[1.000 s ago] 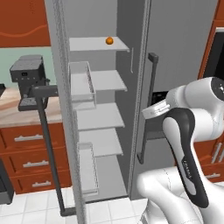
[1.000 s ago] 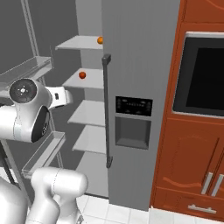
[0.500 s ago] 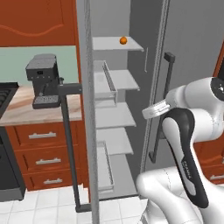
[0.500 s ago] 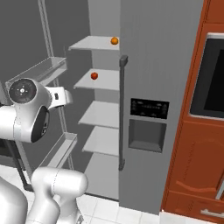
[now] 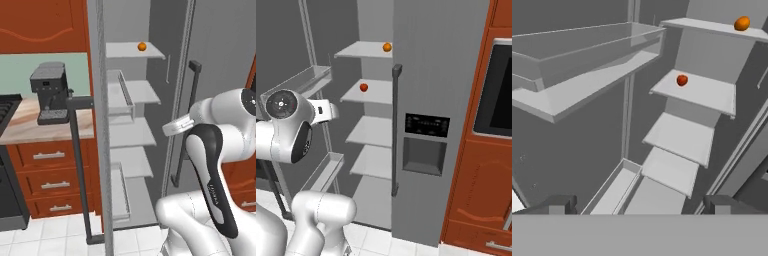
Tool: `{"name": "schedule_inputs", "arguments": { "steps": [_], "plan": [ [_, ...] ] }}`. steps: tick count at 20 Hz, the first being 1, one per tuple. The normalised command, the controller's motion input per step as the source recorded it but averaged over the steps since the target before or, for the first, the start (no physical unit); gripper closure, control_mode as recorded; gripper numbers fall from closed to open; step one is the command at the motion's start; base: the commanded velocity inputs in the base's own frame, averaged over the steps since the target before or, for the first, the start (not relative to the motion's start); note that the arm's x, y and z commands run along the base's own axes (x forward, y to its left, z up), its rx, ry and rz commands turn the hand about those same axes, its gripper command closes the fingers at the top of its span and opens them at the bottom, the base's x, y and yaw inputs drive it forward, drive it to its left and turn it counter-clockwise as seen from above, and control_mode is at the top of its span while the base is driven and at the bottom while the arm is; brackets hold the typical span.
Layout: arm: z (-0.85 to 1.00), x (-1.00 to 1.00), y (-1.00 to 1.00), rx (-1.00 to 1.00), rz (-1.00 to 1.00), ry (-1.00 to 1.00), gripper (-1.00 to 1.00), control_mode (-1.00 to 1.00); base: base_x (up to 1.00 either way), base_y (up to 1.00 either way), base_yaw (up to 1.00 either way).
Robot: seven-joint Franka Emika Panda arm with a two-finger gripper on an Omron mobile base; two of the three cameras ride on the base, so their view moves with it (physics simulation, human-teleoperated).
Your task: Retrieve the tangerine and apple from the fridge and place them into the bowl on the dining table.
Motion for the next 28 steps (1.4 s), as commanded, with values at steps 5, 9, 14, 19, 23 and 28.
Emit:
{"name": "schedule_inputs", "arguments": {
  "steps": [5,9,14,19,23,28],
  "plan": [
    [0.0,0.0,0.0,0.0,0.0,0.0,-1.0,1.0,0.56,-0.19,0.02],
    [0.0,0.0,0.0,0.0,0.0,0.0,-1.0,1.0,0.61,-0.35,0.02],
    [0.0,0.0,0.0,0.0,0.0,0.0,-1.0,1.0,0.59,-0.41,0.03],
    [0.0,0.0,0.0,0.0,0.0,0.0,-1.0,1.0,0.75,-0.39,0.03],
    [0.0,0.0,0.0,0.0,0.0,0.0,-1.0,1.0,0.98,-0.22,0.03],
    [0.0,0.1,0.0,0.0,0.0,0.0,-1.0,-1.0,0.7,-0.02,0.0]
  ]
}}
